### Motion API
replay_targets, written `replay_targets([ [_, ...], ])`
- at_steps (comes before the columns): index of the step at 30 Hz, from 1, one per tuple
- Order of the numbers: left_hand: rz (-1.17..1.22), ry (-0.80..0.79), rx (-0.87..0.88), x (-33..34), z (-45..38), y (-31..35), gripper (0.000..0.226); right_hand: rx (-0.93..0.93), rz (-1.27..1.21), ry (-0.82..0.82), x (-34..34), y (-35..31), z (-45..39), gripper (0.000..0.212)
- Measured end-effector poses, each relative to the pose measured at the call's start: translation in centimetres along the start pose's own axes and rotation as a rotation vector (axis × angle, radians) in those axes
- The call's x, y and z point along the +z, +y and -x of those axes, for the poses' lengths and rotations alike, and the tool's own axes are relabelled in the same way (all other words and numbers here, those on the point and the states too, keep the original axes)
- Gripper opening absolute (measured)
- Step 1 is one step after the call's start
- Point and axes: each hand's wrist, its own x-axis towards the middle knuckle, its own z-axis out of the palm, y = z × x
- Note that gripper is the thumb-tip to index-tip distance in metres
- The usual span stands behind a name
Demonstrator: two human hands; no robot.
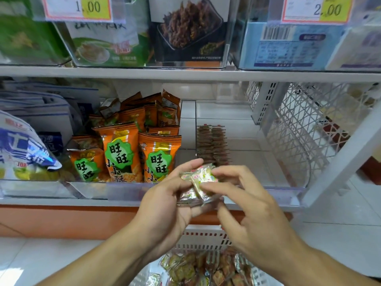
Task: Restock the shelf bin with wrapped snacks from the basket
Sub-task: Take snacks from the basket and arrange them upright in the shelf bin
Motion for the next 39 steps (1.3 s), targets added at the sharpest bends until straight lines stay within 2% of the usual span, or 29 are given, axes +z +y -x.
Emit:
replay_targets([
  [2,0.022,0.02,0.014,0.0,-0.1,0.2,0.047,0.133,-0.15,-0.062,-0.1,-0.4,0.4,0.034],
  [5,0.027,0.036,0.027,0.3,0.0,0.0,0.048,0.304,-0.317,0.007,-0.1,-0.9,0.2,0.02],
  [10,-0.017,0.063,0.068,0.8,0.3,-0.6,0.045,0.729,-0.729,0.027,0.4,-0.9,-0.4,0.042],
  [14,-0.095,0.087,0.093,1.2,0.3,-0.8,0.042,0.922,-1.072,-0.022,0.6,-1.1,-0.7,0.041],
  [17,-0.114,0.09,0.134,1.4,0.6,-0.7,0.042,0.951,-1.194,-0.117,0.7,-1.4,-0.6,0.039],
  [21,-0.206,0.073,0.207,1.1,0.8,-0.5,0.045,0.99,-1.336,-0.148,0.6,-1.5,-0.6,0.052],
  [26,-0.286,0.059,0.332,0.6,0.3,-1.1,0.057,1.027,-1.431,-0.26,0.4,-1.8,-0.8,0.059],
  [28,-0.304,0.06,0.354,0.7,0.3,-1.3,0.053,1.018,-1.437,-0.314,0.3,-2.0,-0.9,0.057],
  [30,-0.313,0.121,0.367,0.9,0.3,-1.1,0.04,1.013,-1.409,-0.301,0.2,-2.0,-1.0,0.057],
  [34,-0.34,0.25,0.383,0.7,0.4,-0.5,0.02,0.975,-1.486,-0.168,0.2,-1.8,-1.4,0.06],
  [37,-0.345,0.243,0.376,0.5,0.5,-0.6,0.015,0.926,-1.546,-0.074,0.3,-1.7,-1.7,0.056],
  [39,-0.346,0.226,0.371,0.6,0.6,-1.0,0.014,0.907,-1.558,-0.072,0.4,-1.7,-1.9,0.051],
])
